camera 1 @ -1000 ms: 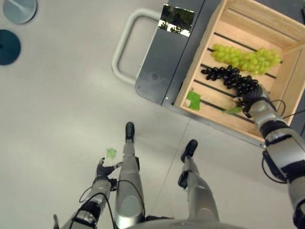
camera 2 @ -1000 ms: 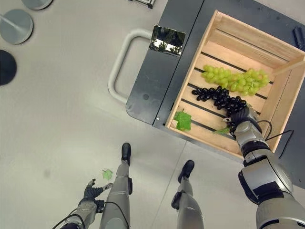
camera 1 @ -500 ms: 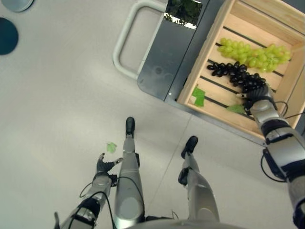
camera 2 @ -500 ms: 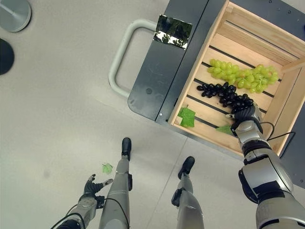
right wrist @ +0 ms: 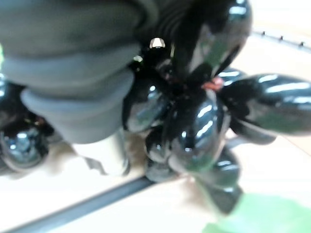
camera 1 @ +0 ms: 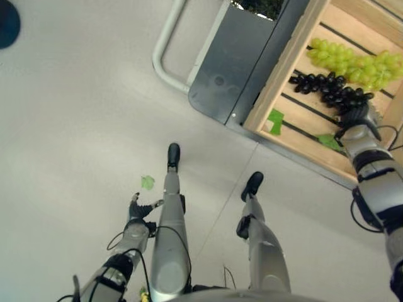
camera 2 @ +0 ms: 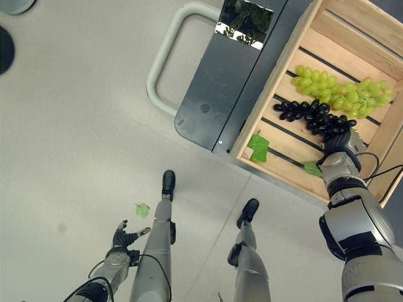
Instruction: Pick up the fruits from the basket on one side to the basket on the other side
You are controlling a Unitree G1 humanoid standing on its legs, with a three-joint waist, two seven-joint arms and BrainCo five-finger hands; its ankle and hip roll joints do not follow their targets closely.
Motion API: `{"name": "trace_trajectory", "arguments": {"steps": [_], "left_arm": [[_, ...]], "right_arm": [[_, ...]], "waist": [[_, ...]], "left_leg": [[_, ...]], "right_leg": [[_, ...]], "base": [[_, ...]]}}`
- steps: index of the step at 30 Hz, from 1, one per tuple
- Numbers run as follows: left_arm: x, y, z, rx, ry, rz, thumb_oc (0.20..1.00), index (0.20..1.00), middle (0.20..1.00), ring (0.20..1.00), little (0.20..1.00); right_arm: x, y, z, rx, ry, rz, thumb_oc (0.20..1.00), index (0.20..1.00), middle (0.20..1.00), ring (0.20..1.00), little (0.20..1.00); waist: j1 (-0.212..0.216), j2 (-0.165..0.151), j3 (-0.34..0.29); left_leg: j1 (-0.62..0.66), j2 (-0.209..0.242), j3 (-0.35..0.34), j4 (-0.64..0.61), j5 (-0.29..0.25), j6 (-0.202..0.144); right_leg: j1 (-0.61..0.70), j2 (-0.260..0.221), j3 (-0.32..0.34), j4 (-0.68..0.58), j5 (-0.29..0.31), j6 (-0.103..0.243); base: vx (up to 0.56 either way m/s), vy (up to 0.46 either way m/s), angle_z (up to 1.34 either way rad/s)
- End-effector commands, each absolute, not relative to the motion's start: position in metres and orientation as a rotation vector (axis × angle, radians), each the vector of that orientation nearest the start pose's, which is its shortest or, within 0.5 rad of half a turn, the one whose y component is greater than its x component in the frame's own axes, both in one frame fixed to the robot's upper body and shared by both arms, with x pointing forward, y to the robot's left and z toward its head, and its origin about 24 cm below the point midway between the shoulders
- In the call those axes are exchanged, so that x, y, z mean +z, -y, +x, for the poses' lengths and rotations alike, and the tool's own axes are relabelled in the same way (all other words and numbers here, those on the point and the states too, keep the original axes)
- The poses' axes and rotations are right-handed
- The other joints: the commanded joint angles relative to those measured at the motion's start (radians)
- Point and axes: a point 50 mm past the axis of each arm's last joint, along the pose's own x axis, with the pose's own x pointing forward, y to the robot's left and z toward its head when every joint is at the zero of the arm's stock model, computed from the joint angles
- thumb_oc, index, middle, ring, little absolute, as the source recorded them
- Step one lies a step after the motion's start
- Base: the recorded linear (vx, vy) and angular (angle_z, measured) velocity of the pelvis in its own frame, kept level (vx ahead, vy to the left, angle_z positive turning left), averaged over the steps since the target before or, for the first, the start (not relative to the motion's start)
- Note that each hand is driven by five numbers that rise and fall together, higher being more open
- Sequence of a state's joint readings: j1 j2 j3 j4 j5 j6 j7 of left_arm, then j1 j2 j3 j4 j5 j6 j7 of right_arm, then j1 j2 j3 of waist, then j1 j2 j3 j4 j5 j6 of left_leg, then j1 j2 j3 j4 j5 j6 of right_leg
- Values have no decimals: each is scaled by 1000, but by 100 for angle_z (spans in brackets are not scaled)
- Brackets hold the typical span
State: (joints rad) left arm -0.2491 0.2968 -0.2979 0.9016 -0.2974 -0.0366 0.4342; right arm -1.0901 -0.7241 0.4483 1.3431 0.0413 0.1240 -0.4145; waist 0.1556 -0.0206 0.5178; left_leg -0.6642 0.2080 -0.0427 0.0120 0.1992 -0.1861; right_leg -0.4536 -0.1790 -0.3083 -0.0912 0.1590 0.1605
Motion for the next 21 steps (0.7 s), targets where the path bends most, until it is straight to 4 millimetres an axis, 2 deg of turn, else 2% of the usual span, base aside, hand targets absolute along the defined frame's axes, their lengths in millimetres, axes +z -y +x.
{"name": "trace_trajectory", "arguments": {"steps": [1, 12, 18, 21], "left_arm": [[-83, -165, 248, 223, -600, 250, 1000, 1000, 1000, 1000, 1000], [-79, -178, 253, 273, -591, 246, 1000, 1000, 1000, 1000, 1000], [-70, -194, 260, 396, -558, 169, 1000, 1000, 1000, 1000, 1000], [-57, -199, 269, 427, -490, 145, 1000, 1000, 1000, 1000, 1000]], "right_arm": [[174, 318, 385, -629, -201, -853, 200, 200, 200, 200, 200], [164, 298, 390, -574, -123, -780, 200, 200, 200, 200, 200], [157, 263, 394, -474, -6, -743, 200, 200, 200, 200, 200], [157, 251, 391, -441, 72, -709, 200, 200, 200, 200, 200]], "waist": [[-2, 13, 2], [-24, -16, 2], [-52, -50, 2], [-64, -61, 2]], "left_leg": [[-70, -77, -13, -10, -3, 30], [-65, -80, -19, -13, -5, 33], [-45, -76, -15, -17, -9, 33], [-34, -74, -14, -17, -12, 33]], "right_leg": [[1, -11, 96, 74, -194, 35], [2, -6, 107, 65, -190, 35], [12, -6, 120, 64, -190, 35], [21, -4, 124, 63, -192, 34]], "base": [[10, -15, 3], [2, -5, 2], [0, 0, 0], [0, 0, 0]]}}
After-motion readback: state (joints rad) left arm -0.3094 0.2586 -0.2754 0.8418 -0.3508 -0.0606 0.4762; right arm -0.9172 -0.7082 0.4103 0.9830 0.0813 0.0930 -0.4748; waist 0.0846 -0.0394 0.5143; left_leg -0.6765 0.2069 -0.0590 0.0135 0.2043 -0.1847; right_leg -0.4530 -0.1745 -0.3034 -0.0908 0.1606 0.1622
